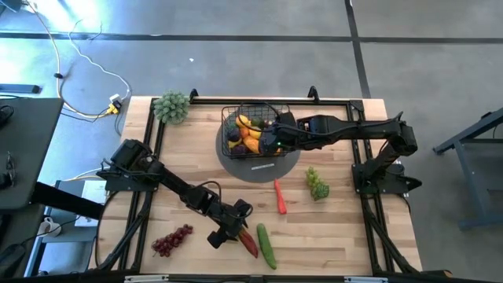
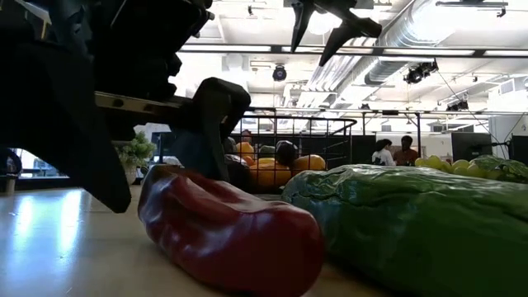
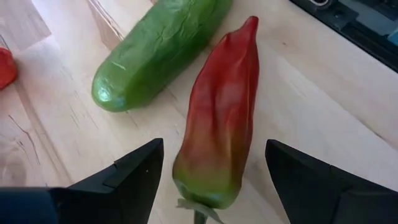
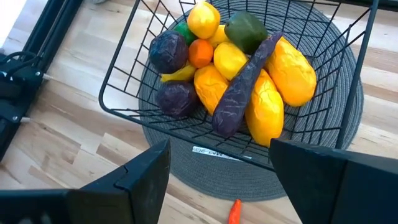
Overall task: Build produce basket
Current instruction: Put the red chili pepper into the black wire basket
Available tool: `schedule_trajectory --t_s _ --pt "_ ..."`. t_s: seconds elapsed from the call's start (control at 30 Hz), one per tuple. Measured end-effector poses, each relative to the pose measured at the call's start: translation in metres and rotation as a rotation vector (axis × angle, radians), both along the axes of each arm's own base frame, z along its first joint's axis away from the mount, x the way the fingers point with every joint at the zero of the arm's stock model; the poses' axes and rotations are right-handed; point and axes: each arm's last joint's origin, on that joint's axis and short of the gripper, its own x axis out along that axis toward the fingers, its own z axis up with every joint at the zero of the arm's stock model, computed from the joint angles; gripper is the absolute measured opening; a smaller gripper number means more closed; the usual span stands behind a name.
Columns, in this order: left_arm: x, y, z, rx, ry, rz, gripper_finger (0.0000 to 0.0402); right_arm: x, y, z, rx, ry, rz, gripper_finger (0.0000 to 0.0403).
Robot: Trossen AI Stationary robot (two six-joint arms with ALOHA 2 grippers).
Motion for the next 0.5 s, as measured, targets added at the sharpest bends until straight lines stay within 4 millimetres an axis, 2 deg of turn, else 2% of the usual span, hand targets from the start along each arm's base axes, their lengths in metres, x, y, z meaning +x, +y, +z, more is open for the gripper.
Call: schedule_trajectory --t_s 0.17,0.5 --pt "-0.0001 0.0002 -0.0002 0.007 0.000 0.008 0.0244 -0.0002 0.0040 -0.0002 0.000 0.004 0.012 0.0256" --pt "-0.0005 -0.0003 -0.0003 -0.021 0.016 0.007 0.0138 -0.0002 0.0055 -0.0002 0.001 0.003 0.017 0.0256"
